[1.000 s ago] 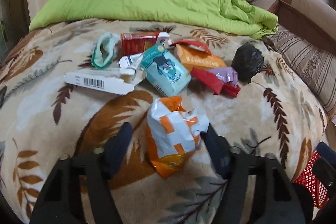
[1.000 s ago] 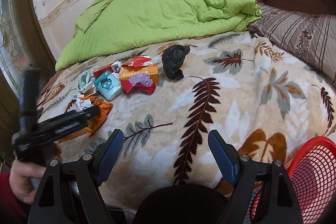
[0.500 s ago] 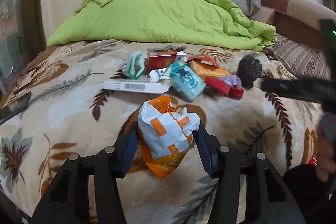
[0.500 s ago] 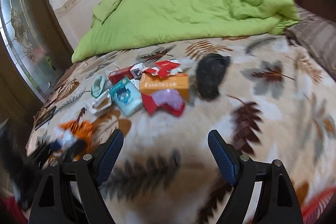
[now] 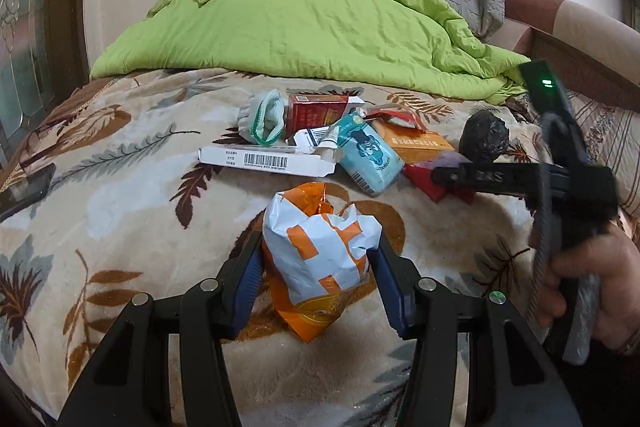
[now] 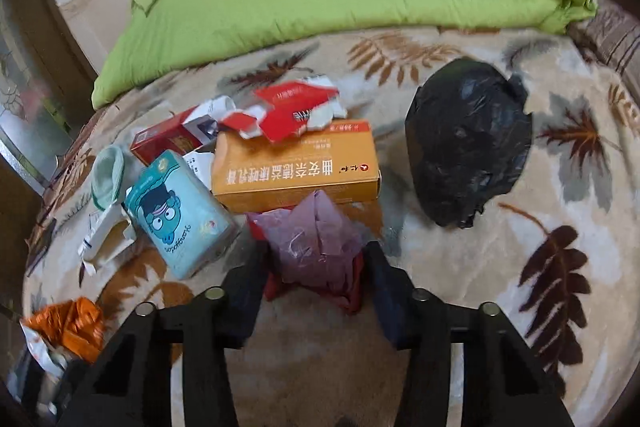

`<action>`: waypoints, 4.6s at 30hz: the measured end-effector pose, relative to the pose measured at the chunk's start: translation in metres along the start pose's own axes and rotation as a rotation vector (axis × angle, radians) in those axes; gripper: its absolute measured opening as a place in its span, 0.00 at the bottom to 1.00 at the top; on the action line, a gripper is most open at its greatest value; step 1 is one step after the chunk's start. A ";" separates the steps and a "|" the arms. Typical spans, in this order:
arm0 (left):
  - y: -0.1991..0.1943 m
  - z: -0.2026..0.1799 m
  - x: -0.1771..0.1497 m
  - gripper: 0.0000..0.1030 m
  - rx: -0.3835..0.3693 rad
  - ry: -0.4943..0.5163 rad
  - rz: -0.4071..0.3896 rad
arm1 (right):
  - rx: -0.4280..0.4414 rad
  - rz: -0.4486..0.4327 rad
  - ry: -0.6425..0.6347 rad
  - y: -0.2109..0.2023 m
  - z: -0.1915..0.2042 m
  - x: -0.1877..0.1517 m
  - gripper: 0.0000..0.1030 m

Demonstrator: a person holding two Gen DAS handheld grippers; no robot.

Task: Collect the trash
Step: 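Grasp the pink plastic bag with the right gripper while the left holds the snack bag, then lift the pink bag and snack bag off the bed with both grippers, then carry both bags over the red basket and open both grippers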

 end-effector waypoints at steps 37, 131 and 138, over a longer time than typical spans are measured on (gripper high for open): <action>-0.021 -0.015 -0.004 0.50 0.081 0.077 -0.037 | 0.038 -0.171 -0.085 -0.098 0.034 -0.051 0.39; -0.144 -0.302 -0.015 0.68 -0.694 0.485 0.071 | -0.219 -0.417 0.502 -0.375 -0.180 -0.199 0.57; -0.111 -0.228 0.005 0.68 -0.557 0.341 0.086 | -0.133 -0.346 0.376 -0.327 -0.135 -0.163 0.58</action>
Point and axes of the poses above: each gripper's, at about its wrist camera, not at the fingertips, and y roughly the way its jaws point, z to its left, x to its top, the point moved 4 cm from there along y, roughly the way its jaws point, and after that the axes turned 11 degrees about x, right-handed, at the moved point
